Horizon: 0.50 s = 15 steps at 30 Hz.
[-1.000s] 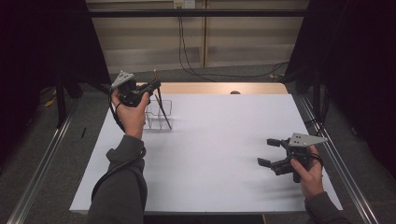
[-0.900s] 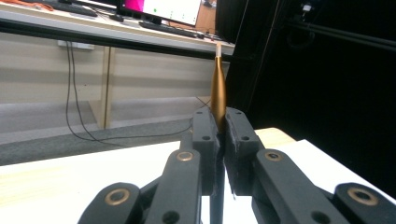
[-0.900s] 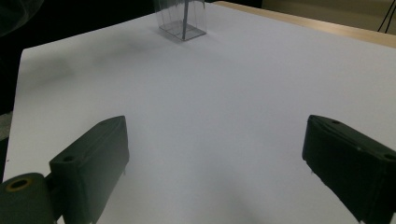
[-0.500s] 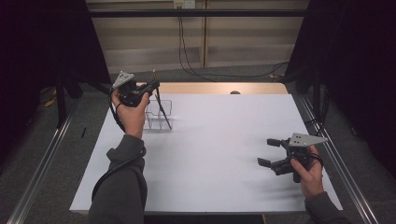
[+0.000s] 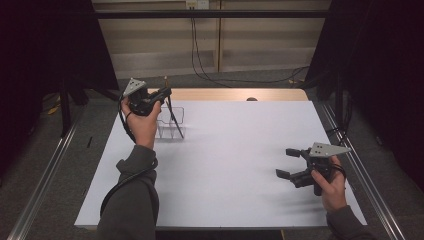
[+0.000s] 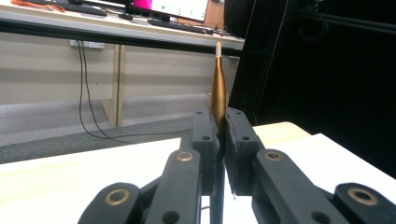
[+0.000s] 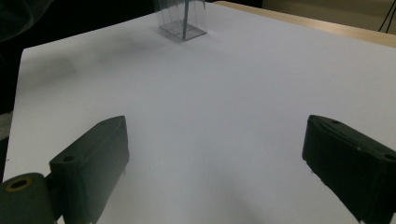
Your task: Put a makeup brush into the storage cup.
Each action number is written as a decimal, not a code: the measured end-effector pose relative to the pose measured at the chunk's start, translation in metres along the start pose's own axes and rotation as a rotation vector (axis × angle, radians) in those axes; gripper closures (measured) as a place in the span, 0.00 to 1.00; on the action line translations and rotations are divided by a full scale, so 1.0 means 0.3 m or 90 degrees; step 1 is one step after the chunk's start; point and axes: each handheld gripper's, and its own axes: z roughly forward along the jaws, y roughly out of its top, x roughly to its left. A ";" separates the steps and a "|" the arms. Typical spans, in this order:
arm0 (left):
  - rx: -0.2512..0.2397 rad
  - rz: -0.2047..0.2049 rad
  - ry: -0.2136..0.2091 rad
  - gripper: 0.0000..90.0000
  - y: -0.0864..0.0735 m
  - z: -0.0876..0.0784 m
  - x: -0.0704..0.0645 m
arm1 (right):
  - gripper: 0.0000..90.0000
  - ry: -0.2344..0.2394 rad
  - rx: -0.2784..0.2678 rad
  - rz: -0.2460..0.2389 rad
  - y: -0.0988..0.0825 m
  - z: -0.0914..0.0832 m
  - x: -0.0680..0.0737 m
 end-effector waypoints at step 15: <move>-0.003 -0.002 -0.003 0.93 -0.020 0.000 0.003 | 0.08 0.000 0.000 0.001 -0.001 0.001 0.001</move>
